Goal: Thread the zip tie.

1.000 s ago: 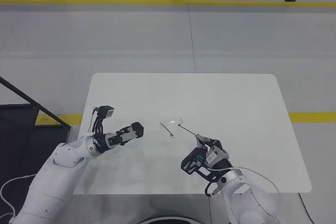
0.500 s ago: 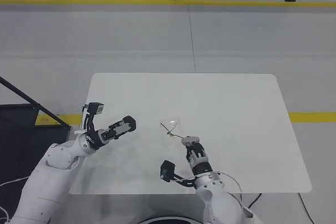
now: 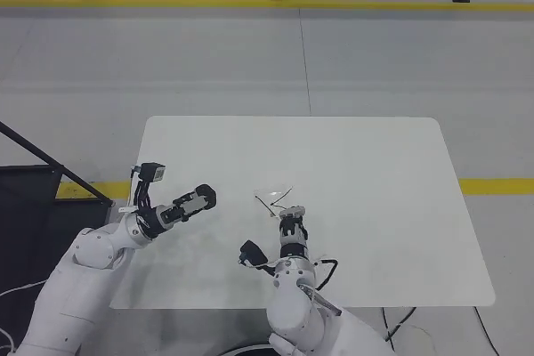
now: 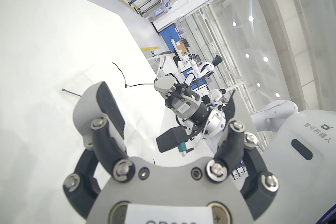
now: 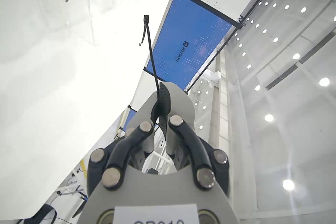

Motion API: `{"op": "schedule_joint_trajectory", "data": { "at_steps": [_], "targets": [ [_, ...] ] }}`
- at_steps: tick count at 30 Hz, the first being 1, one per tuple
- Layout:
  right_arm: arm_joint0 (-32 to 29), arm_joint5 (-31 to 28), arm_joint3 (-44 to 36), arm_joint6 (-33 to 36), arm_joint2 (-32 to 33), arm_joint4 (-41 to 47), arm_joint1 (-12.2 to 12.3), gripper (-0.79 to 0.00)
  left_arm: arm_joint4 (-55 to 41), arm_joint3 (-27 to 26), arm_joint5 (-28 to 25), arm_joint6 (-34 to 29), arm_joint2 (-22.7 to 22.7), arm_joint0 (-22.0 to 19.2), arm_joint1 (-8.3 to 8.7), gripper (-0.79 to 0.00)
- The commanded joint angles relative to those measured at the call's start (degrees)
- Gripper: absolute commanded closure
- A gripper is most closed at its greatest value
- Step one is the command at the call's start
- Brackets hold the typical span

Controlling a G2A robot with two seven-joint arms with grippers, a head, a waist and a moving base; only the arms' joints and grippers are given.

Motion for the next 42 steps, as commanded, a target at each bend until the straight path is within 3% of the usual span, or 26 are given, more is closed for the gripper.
{"op": "schedule_joint_trajectory", "data": {
  "at_steps": [1, 9, 18, 24, 37, 40, 41, 42],
  "targets": [
    [1.19, -1.62, 2.41, 1.09, -0.95, 0.68, -1.44, 0.000, 0.00, 0.00, 0.00, 0.00, 0.00, 0.00, 0.00, -0.785],
    [3.58, -3.76, 9.87, -0.11, -2.10, 0.81, -6.00, 0.000, 0.00, 0.00, 0.00, 0.00, 0.00, 0.00, 0.00, -0.785],
    [2.37, -6.22, 12.82, -2.58, 0.26, -1.32, -9.32, 0.000, 0.00, 0.00, 0.00, 0.00, 0.00, 0.00, 0.00, -0.785],
    [1.12, -7.75, 13.42, -4.11, 1.84, -3.52, -10.98, -0.145, 0.00, 0.00, 0.00, 0.00, 0.00, 0.00, 0.00, -0.785],
    [-1.71, -9.04, 12.09, -5.40, 4.81, -7.95, -13.03, -0.215, 0.00, 0.00, 0.00, 0.00, 0.00, 0.00, 0.00, -0.785],
    [-2.97, -8.76, 10.24, -5.33, 5.78, -8.76, -13.15, -0.299, 0.00, 0.00, 0.00, 0.00, 0.00, 0.00, 0.00, -0.785],
    [-3.52, -8.49, 9.23, -5.56, 6.18, -8.84, -13.13, -0.379, 0.00, 0.00, 0.00, 0.00, 0.00, 0.00, 0.00, -0.785],
    [-4.15, -8.18, 8.13, -5.73, 6.65, -9.06, -13.06, -0.542, 0.00, 0.00, 0.00, 0.00, 0.00, 0.00, 0.00, -0.785]
  ]
}}
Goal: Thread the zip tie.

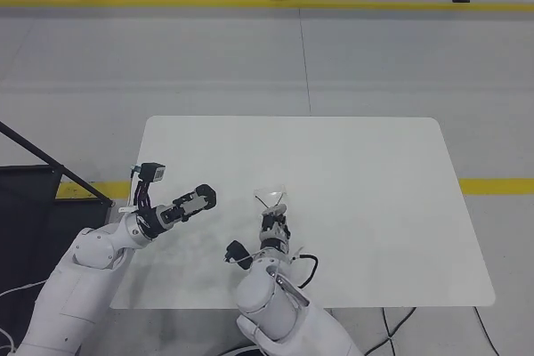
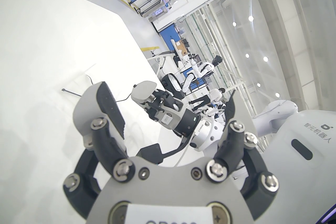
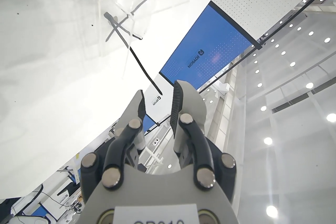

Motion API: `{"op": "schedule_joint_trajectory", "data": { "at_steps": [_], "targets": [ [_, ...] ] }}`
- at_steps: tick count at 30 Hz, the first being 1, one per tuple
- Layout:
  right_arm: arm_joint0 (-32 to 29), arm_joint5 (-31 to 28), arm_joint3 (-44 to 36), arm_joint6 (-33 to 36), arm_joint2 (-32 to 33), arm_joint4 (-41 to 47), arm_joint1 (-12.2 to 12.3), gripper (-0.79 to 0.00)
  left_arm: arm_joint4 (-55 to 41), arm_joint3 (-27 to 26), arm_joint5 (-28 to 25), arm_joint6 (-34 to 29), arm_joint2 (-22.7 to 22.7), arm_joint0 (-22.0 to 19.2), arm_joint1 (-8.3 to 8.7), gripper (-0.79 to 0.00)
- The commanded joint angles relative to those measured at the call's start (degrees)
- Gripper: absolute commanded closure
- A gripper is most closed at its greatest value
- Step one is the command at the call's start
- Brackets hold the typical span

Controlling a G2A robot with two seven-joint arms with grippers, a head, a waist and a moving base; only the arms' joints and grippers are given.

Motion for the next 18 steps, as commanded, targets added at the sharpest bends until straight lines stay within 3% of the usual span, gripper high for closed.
{"op": "schedule_joint_trajectory", "data": {
  "at_steps": [1, 3, 9, 18],
  "targets": [
    [-1.41, 0.83, -2.60, -0.49, 1.11, -0.37, 0.19, -0.659, 0.00, 0.00, 0.00, 0.00, 0.00, 0.00, 0.00, -0.785],
    [-3.28, 2.76, -6.02, -1.25, 2.63, -0.55, 0.52, -0.785, 0.00, 0.00, 0.00, 0.00, 0.00, 0.00, 0.00, -0.785],
    [-11.82, 14.12, -18.47, -5.43, 8.33, -0.89, 2.19, -0.785, 0.00, 0.00, 0.00, 0.00, 0.00, 0.00, 0.00, -0.785],
    [-25.87, 34.08, -32.61, -28.27, 22.63, 16.85, 4.65, -0.785, 0.00, 0.00, 0.00, 0.00, 0.00, 0.00, 0.00, -0.785]
  ]
}}
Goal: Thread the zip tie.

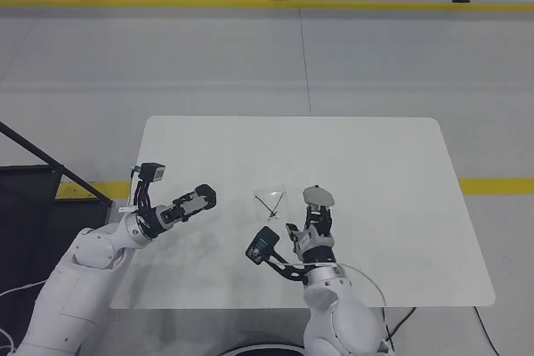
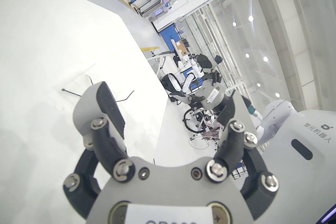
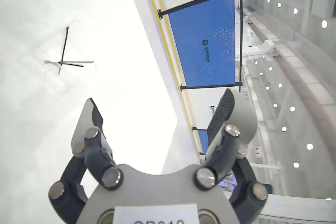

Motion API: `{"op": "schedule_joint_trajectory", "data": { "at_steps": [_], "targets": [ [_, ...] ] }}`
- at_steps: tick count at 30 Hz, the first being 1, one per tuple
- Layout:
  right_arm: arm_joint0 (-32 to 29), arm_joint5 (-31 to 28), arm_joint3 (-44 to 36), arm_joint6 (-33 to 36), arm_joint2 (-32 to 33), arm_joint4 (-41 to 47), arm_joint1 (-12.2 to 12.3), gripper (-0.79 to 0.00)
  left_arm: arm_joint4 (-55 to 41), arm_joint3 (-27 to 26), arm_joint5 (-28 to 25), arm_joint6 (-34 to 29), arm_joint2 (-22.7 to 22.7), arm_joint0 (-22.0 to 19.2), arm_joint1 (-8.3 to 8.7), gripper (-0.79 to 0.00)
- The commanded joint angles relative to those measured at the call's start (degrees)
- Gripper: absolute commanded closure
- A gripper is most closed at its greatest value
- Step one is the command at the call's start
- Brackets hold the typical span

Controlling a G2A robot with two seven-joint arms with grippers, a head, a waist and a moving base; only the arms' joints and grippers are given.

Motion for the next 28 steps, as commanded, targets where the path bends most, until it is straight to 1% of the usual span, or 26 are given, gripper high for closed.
{"op": "schedule_joint_trajectory", "data": {
  "at_steps": [1, 4, 7, 10, 13, 14, 28],
  "targets": [
    [-3.23, 5.97, -1.66, -5.39, 3.92, 5.65, 0.37, -0.785, 0.00, 0.00, 0.00, 0.00, 0.00, 0.00, 0.00, -0.785],
    [-6.84, 10.94, -3.23, -13.12, 8.03, 14.65, 0.79, -0.785, 0.00, 0.00, 0.00, 0.00, 0.00, 0.00, 0.00, -0.785],
    [-9.45, 12.93, -3.70, -20.28, 12.40, 24.43, 1.18, -0.785, 0.00, 0.00, 0.00, 0.00, 0.00, 0.00, 0.00, -0.785],
    [-10.77, 13.06, -3.55, -24.42, 16.06, 30.96, 1.51, -0.785, 0.00, 0.00, 0.00, 0.00, 0.00, 0.00, 0.00, -0.785],
    [-11.69, 13.20, -3.94, -26.73, 18.52, 35.97, 1.73, -0.785, 0.00, 0.00, 0.00, 0.00, 0.00, 0.00, 0.00, -0.785],
    [-12.21, 14.15, -4.23, -26.54, 19.42, 37.30, 1.74, -0.785, 0.00, 0.00, 0.00, 0.00, 0.00, 0.00, 0.00, -0.785],
    [-12.56, 14.67, -4.53, -26.33, 19.82, 38.17, 1.75, -0.784, 0.00, 0.00, 0.00, 0.00, 0.00, 0.00, 0.00, -0.785]
  ]
}}
